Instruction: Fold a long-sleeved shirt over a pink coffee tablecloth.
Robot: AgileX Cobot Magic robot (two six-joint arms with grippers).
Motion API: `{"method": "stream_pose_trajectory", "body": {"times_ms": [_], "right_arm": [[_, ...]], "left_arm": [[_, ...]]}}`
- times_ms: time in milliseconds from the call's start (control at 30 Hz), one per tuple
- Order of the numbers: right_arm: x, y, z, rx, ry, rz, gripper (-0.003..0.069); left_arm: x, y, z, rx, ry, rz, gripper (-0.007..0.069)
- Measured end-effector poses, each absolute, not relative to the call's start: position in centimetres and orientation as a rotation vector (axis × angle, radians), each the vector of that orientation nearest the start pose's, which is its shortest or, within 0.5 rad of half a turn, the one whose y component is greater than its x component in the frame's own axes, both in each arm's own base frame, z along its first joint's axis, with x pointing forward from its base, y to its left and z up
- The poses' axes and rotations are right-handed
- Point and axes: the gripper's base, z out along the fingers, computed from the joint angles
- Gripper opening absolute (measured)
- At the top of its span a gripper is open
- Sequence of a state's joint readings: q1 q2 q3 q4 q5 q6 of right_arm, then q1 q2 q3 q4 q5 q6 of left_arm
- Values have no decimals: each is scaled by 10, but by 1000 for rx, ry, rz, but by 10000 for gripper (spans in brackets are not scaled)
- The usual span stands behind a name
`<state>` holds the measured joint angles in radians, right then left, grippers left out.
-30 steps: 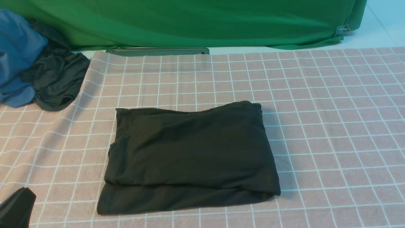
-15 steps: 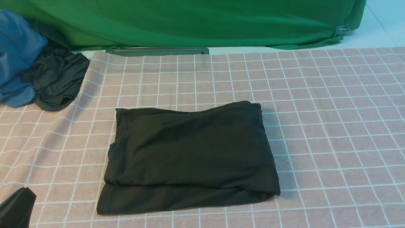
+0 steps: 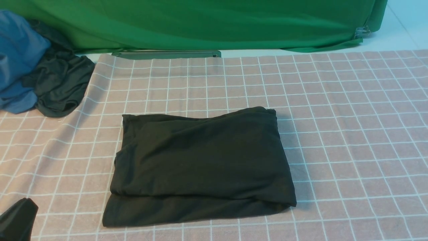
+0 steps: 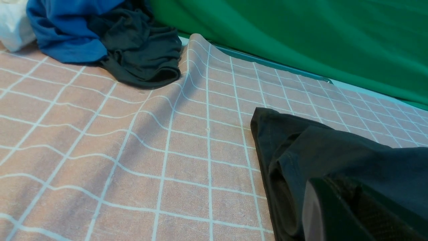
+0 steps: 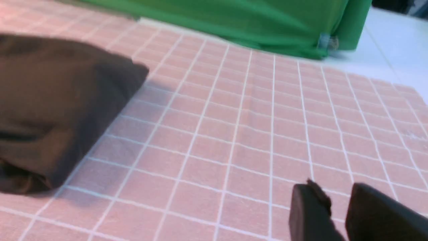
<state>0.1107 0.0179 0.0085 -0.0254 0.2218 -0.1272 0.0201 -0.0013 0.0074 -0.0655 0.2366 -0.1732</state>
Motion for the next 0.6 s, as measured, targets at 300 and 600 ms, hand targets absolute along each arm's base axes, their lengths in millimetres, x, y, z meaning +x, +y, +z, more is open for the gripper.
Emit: {"method": "stream_pose_trajectory", "body": {"times_ms": [300,600], "right_arm": [[56,3,189,-187,1716,-66,227],[56,3,189,-185,1719,-63,236]], "left_arm": [[56,0,189,-205,1715,-167,13],[56,0,189,-205,1715,-167,13]]}}
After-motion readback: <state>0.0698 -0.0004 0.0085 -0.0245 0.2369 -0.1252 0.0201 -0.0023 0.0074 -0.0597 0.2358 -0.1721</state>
